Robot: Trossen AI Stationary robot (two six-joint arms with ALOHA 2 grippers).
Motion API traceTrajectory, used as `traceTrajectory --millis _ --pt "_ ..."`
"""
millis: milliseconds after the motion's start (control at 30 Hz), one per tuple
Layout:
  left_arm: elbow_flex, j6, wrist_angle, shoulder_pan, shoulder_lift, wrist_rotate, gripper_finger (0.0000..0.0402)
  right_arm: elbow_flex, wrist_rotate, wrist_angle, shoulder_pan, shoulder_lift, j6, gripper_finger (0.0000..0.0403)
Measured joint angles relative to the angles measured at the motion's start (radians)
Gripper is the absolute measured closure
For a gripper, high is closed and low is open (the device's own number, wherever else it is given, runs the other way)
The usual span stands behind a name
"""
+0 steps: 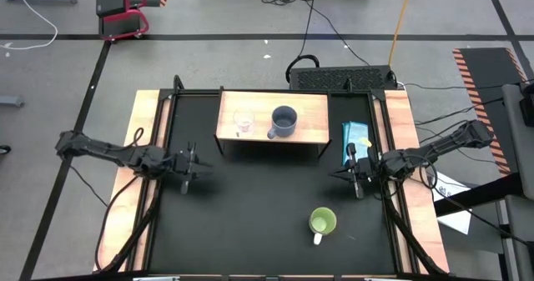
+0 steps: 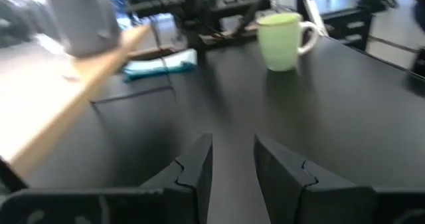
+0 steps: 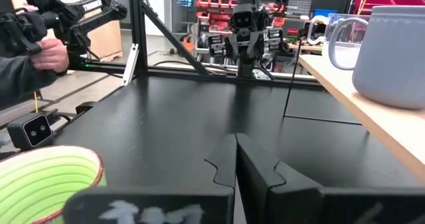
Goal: Stack small to large cups/mugs on shelf
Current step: Put the green mug on the shelf
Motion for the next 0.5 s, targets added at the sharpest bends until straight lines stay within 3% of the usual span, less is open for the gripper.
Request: traceTrajectory --millis 100,200,500 --pt "0.0 -0.003 -0.033 0.024 0.0 0.077 0.0289 -0.001 0.0 0.001 0.0 0.0 -0.017 0.0403" --pt "0.0 -0.002 -0.034 0.036 0.0 0.091 0.0289 -0.001 0.0 0.007 0.0 0.0 -0.022 0.0403" --pt "0.0 -0.068 -0.005 0.044 0.0 -0.045 0.0289 -0.002 0.0 0.034 0.0 0.0 -0.015 0.0403"
